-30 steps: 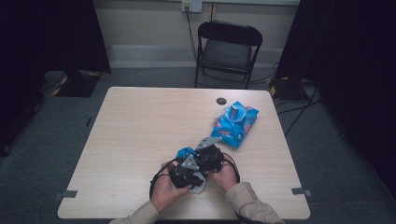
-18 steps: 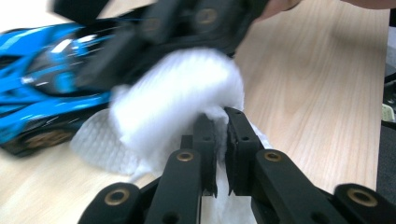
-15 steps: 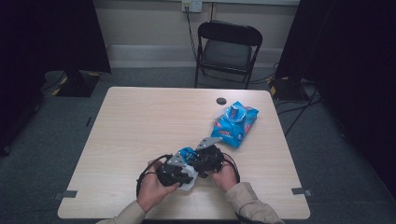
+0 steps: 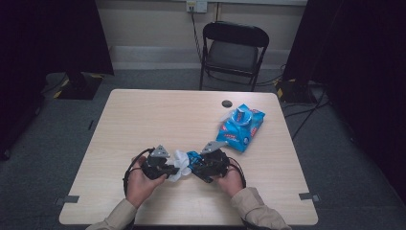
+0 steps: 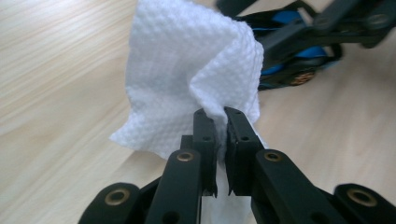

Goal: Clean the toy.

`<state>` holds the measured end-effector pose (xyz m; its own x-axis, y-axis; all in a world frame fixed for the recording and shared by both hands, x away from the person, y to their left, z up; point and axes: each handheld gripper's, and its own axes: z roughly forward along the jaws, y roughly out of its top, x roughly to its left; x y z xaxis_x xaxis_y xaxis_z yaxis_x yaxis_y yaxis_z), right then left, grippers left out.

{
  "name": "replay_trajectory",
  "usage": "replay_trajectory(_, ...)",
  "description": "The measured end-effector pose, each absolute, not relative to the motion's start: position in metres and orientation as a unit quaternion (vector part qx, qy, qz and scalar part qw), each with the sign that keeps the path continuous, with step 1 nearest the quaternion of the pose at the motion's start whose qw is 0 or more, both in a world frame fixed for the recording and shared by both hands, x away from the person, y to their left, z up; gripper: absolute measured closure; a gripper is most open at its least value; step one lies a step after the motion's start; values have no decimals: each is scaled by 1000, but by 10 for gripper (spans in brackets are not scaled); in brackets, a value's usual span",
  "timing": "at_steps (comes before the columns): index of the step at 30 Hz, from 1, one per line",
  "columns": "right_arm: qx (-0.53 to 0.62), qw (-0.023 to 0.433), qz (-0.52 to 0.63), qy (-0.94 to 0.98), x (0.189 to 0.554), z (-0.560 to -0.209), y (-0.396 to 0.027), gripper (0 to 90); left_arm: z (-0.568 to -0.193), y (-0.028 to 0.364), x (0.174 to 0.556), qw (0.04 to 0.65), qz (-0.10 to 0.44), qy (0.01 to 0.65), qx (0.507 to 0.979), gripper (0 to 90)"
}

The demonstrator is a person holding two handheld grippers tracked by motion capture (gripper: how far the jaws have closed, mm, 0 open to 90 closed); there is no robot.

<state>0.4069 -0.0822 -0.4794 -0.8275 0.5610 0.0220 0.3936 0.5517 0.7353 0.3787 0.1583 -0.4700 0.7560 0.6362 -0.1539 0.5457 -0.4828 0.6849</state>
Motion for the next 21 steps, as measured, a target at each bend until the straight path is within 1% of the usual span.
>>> replay_trajectory(4,273,108,387,874,407,-479,-82,435,-479,163,387,370,55,364,853,843)
replay_trajectory(10,273,109,388,874,407,-480,-82,435,-488,158,394,361,47,373,854,842)
replay_trajectory(13,273,109,388,874,407,-480,-82,435,-487,155,395,356,53,372,856,838)
replay_trajectory(16,272,110,388,874,407,-480,-82,435,-486,151,397,345,64,367,862,814)
replay_trajectory(21,272,110,389,873,407,-480,-82,436,-486,142,398,340,81,361,865,809)
